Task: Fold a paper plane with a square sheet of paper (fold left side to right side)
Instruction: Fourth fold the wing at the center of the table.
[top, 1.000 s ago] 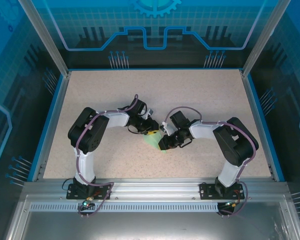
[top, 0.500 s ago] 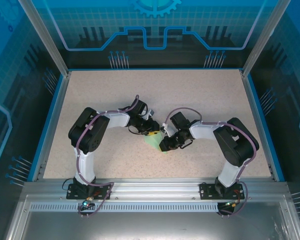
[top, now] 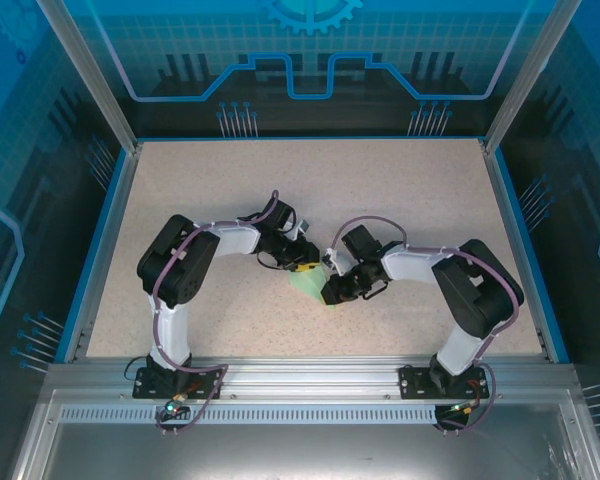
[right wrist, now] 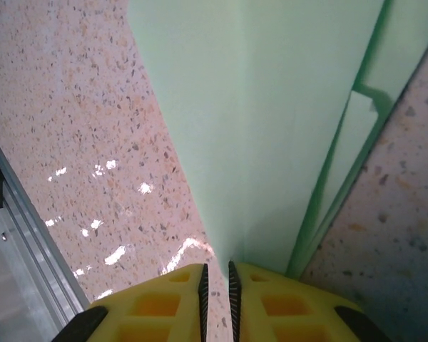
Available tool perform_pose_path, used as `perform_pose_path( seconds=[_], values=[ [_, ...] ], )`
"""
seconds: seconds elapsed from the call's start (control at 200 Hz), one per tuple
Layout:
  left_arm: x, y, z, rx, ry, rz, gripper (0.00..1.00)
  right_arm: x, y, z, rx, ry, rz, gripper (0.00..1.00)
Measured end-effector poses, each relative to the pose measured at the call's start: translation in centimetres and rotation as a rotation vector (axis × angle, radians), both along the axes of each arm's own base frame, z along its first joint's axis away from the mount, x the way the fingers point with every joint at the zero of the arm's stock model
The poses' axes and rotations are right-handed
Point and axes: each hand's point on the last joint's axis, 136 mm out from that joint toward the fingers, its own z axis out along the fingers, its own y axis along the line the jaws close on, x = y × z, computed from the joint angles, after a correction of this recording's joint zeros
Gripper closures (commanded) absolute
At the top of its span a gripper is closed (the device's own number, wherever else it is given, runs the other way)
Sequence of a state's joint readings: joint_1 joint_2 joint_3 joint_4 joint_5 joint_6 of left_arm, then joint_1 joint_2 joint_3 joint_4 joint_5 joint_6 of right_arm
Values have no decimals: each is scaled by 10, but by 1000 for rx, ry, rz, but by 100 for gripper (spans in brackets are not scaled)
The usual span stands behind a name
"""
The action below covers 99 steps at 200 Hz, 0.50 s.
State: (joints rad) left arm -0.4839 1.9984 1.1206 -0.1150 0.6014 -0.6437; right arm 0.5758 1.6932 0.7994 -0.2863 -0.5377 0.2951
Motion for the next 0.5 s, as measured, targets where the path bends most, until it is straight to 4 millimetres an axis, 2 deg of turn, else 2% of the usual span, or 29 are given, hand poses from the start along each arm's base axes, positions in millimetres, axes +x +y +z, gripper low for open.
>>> perform_pose_path(
  seconds=[0.275,0.385,0.495],
  values=[
    [0,0,0,-1,1,-1,71,-3,1,25,32,5,-26,81],
    [0,0,0,-1,1,-1,71,-6,4,26,40,24,-23,82],
    [0,0,0,-1,1,-1,71,-11,6,18,30,63,-21,82]
  ],
)
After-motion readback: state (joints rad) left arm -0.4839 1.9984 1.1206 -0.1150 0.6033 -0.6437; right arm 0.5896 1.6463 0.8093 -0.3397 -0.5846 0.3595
